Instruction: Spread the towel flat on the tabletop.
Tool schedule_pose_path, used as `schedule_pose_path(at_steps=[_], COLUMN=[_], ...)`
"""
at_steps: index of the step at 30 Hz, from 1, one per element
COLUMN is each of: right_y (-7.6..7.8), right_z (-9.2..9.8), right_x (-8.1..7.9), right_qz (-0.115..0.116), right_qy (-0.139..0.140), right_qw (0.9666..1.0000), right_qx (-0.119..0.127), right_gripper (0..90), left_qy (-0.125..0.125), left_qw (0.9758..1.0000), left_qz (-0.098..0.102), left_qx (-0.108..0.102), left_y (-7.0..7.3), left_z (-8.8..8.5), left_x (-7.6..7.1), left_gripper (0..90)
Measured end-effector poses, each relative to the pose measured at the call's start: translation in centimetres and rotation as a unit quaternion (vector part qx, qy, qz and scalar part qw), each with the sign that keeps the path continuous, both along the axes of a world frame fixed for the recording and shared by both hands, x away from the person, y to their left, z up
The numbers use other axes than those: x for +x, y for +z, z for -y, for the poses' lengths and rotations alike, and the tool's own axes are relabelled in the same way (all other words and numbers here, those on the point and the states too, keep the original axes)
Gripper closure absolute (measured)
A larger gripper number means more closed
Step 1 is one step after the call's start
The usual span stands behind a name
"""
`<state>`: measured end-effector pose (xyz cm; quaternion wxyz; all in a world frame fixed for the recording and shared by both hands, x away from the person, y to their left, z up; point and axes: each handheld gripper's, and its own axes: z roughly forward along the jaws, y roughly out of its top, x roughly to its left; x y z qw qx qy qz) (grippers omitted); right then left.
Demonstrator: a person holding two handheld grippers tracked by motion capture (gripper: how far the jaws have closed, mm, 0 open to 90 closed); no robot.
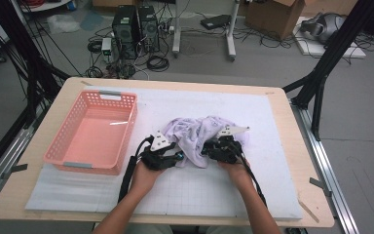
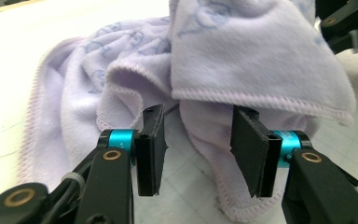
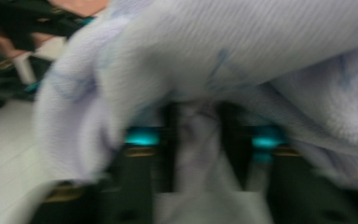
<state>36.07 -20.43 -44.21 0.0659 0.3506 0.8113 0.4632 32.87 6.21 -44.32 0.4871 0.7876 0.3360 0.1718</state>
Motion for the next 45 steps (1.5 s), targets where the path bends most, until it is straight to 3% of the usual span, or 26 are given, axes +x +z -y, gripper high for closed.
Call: schedule_pose_path(at_steps=[4,6,10,11,13,16,19,21,23,29,32,36,38,40,41,45], right_y=[0.8,1.7,3.6,4.0,4.4,4.9,5.5,5.9,5.9,4.9,4.8,4.6,4.5,4.6,4.6,4.8], right_z=[0.6,1.2,2.7,3.3,4.9,7.6,9.8,10.8,11.3,10.6,10.5,10.6,10.8,11.1,11.2,12.0], right_x=[-0.6,-1.4,-4.1,-4.8,-5.9,-7.1,-8.1,-8.5,-8.7,-8.4,-8.2,-8.2,-8.2,-8.3,-8.3,-8.6], right_qz=[-0.025,-0.017,0.017,0.023,0.020,0.035,0.048,0.048,0.046,0.044,0.048,0.045,0.044,0.045,0.046,0.042], right_qy=[0.003,0.005,-0.017,-0.025,-0.045,-0.093,-0.142,-0.157,-0.153,-0.129,-0.123,-0.122,-0.123,-0.127,-0.128,-0.138], right_qw=[0.9992,0.9994,0.9990,0.9982,0.9976,0.9933,0.9865,0.9844,0.9860,0.9899,0.9906,0.9911,0.9910,0.9906,0.9905,0.9892], right_qx=[0.031,0.030,-0.039,-0.049,-0.048,-0.060,-0.067,-0.064,-0.049,-0.042,-0.035,-0.029,-0.026,-0.024,-0.024,-0.022], right_gripper=[87.2,87.3,87.3,87.3,87.2,87.3,87.5,87.5,87.5,87.3,87.3,87.4,87.4,87.4,87.4,87.4], left_qy=[-0.007,-0.008,-0.001,-0.001,-0.007,-0.010,-0.016,-0.020,-0.026,-0.049,-0.064,-0.085,-0.094,-0.096,-0.099,-0.070], left_qw=[1.0000,1.0000,0.9999,0.9999,0.9998,0.9996,0.9995,0.9992,0.9989,0.9979,0.9973,0.9959,0.9949,0.9939,0.9931,0.9958], left_qz=[0.000,0.001,-0.015,-0.014,-0.014,-0.016,-0.020,-0.026,-0.028,-0.029,-0.026,-0.029,-0.026,-0.017,-0.011,0.007], left_qx=[0.006,0.005,-0.008,-0.009,-0.012,-0.020,-0.018,-0.022,-0.028,-0.030,-0.026,-0.002,0.026,0.052,0.062,0.059], left_y=[0.3,0.2,-0.2,-0.2,-0.1,0.0,-0.1,-0.1,-0.2,0.2,0.4,0.6,0.5,0.1,0.1,0.7], left_z=[-0.5,-1.0,-1.4,-1.3,-1.2,-0.9,-0.6,-0.3,0.1,2.6,4.6,7.5,8.4,8.9,8.9,7.3], left_x=[-0.4,-0.8,-0.9,-1.0,-1.1,-1.2,-1.3,-1.4,-1.4,-1.3,-1.0,-0.4,-0.2,-0.2,-0.2,0.1], left_gripper=[54.4,54.0,52.9,52.7,52.3,50.9,49.8,48.1,46.4,41.6,40.0,38.6,45.7,75.2,83.9,87.8])
